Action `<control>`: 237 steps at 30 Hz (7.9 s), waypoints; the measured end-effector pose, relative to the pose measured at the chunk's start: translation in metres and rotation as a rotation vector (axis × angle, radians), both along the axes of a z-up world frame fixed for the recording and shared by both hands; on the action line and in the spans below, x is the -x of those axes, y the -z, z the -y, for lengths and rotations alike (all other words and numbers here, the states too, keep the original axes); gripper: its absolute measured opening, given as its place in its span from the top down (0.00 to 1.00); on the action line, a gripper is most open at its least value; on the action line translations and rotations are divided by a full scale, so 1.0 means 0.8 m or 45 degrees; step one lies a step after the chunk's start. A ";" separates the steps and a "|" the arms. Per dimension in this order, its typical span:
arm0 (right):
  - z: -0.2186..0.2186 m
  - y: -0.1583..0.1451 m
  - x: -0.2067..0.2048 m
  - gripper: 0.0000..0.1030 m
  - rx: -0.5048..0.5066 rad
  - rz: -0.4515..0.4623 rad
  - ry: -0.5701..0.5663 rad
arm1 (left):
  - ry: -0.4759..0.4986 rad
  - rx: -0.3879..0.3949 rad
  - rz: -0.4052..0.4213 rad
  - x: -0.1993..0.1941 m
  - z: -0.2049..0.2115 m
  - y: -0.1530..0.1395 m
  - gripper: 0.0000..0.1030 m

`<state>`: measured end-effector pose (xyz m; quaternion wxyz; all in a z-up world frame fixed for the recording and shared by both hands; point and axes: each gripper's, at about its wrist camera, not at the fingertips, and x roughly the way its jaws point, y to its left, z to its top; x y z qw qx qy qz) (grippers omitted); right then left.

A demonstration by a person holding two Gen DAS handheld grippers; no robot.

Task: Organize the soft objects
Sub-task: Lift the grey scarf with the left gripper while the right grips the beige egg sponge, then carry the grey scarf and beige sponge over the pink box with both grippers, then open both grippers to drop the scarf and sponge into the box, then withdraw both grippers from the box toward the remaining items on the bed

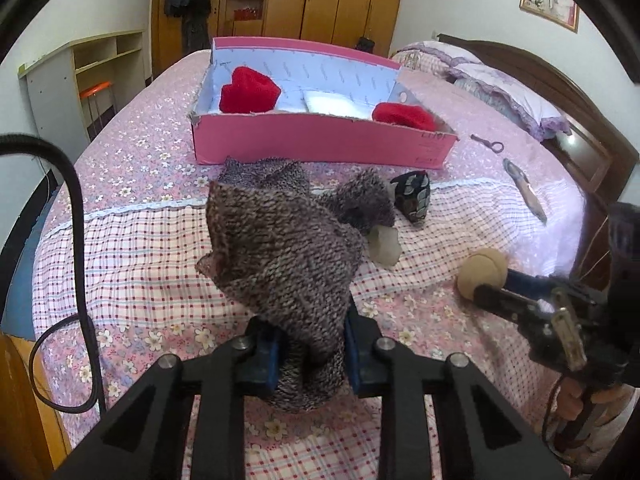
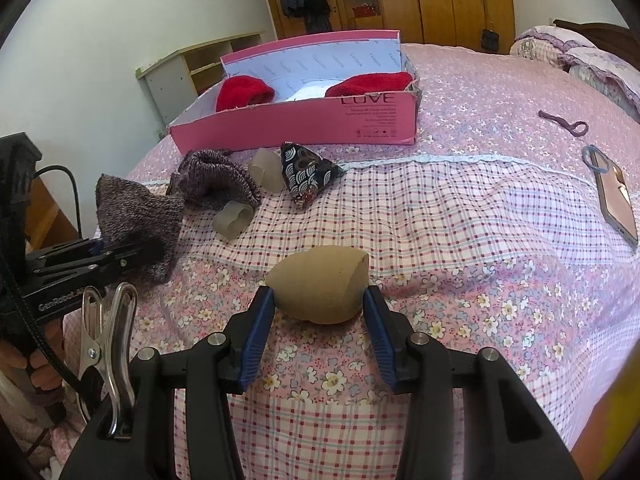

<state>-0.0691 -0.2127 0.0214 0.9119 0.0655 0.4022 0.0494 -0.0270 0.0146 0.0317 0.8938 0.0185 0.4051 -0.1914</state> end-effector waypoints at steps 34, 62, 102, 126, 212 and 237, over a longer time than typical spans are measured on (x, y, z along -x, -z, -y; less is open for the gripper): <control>-0.013 -0.003 -0.005 0.65 0.046 0.039 -0.013 | -0.032 0.082 0.062 0.012 -0.021 -0.042 0.75; 0.011 -0.061 -0.038 0.65 0.025 0.130 -0.068 | -0.057 0.075 0.144 -0.066 -0.010 -0.100 0.75; 0.027 -0.120 -0.147 0.65 0.111 0.171 -0.087 | -0.064 0.000 0.035 -0.240 0.038 -0.077 0.75; 0.046 -0.110 -0.254 0.65 0.121 0.111 -0.040 | -0.107 -0.014 0.000 -0.260 0.044 -0.051 0.74; 0.019 -0.116 -0.137 0.44 -0.002 0.167 -0.065 | -0.110 0.006 0.109 -0.148 0.034 -0.101 0.27; 0.011 -0.075 -0.069 0.44 -0.096 0.098 -0.039 | -0.183 -0.036 0.055 -0.078 -0.004 -0.066 0.27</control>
